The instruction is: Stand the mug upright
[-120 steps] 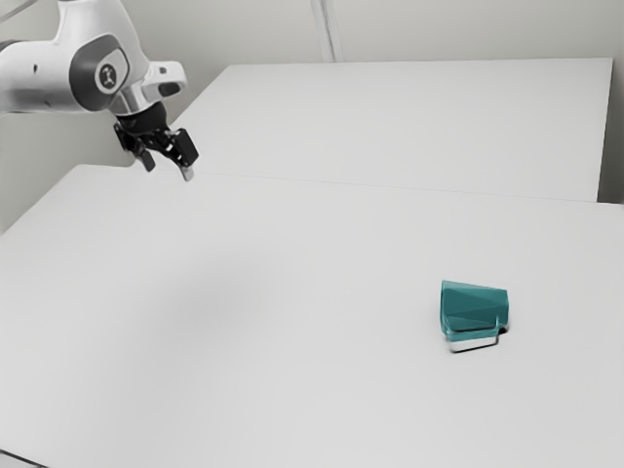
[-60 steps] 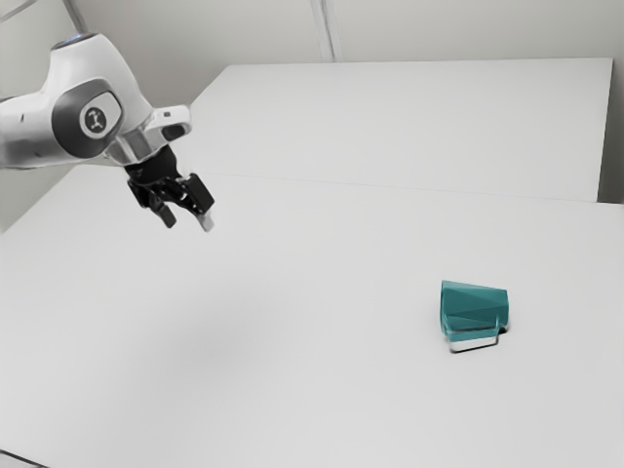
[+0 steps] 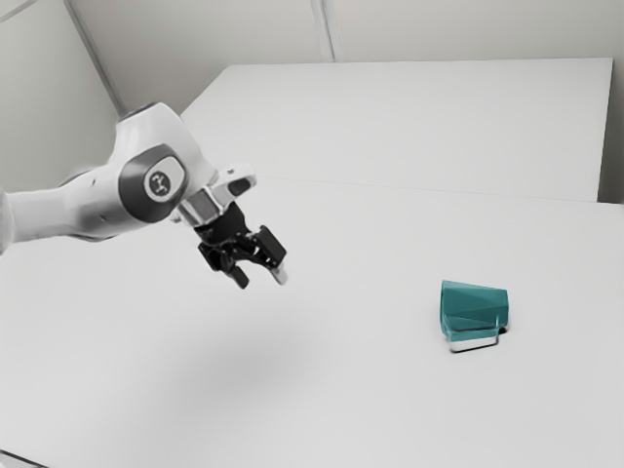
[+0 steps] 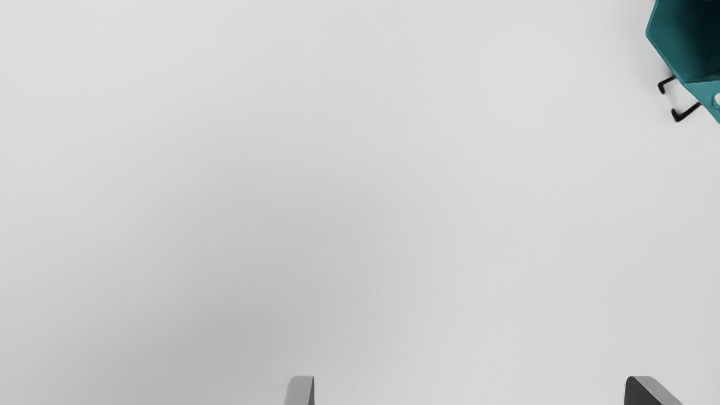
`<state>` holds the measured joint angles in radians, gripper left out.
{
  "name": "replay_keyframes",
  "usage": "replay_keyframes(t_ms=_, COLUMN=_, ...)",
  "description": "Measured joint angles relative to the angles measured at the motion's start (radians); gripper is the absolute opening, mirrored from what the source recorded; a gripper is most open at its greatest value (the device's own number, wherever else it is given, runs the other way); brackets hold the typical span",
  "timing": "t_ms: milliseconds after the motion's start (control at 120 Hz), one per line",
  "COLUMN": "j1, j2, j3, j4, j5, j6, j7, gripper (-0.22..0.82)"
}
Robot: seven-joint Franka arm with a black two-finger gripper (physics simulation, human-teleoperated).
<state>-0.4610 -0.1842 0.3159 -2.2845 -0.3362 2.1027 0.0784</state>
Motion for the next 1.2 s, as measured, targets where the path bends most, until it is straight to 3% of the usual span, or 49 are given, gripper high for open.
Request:
replay_keyframes(t_ms=658, j1=-0.206, j2=0.192, j3=0.002, j4=-0.006, j5=-0.427, j6=0.221, j7=0.018, gripper=0.60)
replay_keyframes(t_ms=817, j1=-0.241, j2=0.239, j3=0.002, j4=-0.001, j5=-0.570, j6=0.263, j7=0.075, gripper=0.60)
replay_keyframes(t_ms=967, j1=-0.213, j2=0.294, j3=0.002, j4=0.013, j5=-0.714, j6=0.285, j7=0.165, gripper=0.60)
replay_keyframes(t_ms=1200, j1=-0.242, j2=0.318, j3=0.001, j4=0.053, j5=-0.776, j6=0.296, j7=0.302, gripper=0.60)
